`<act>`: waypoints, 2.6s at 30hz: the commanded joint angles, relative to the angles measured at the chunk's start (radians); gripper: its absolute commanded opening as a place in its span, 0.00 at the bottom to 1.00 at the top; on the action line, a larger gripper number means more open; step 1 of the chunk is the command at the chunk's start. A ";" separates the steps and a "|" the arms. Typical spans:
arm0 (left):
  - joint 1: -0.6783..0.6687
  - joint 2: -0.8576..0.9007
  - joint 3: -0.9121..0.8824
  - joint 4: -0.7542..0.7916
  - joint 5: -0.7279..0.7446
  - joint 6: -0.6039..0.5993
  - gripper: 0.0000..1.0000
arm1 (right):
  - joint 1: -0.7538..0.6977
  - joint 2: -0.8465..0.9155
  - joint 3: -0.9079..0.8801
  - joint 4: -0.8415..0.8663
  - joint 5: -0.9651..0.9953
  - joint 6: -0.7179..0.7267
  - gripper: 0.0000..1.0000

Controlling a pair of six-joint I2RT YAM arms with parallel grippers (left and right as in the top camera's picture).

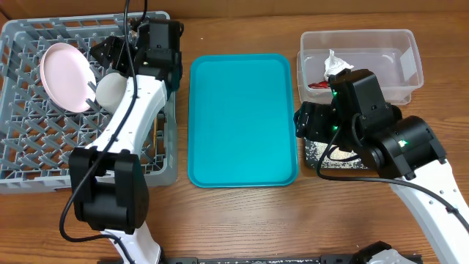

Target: Sort waste into correct bins and load items into the dishwasher

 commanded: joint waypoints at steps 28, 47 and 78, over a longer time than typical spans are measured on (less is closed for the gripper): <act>-0.003 -0.983 0.003 -0.647 1.226 -0.476 1.00 | -0.002 -0.298 0.014 0.170 0.029 -0.060 1.00; -0.003 -1.030 0.003 -0.794 1.334 -0.554 1.00 | -0.002 -0.334 0.013 0.051 0.054 -0.071 1.00; -0.003 -1.030 0.003 -0.883 1.335 -0.554 1.00 | -0.447 -1.236 -1.266 0.995 -0.025 -0.289 1.00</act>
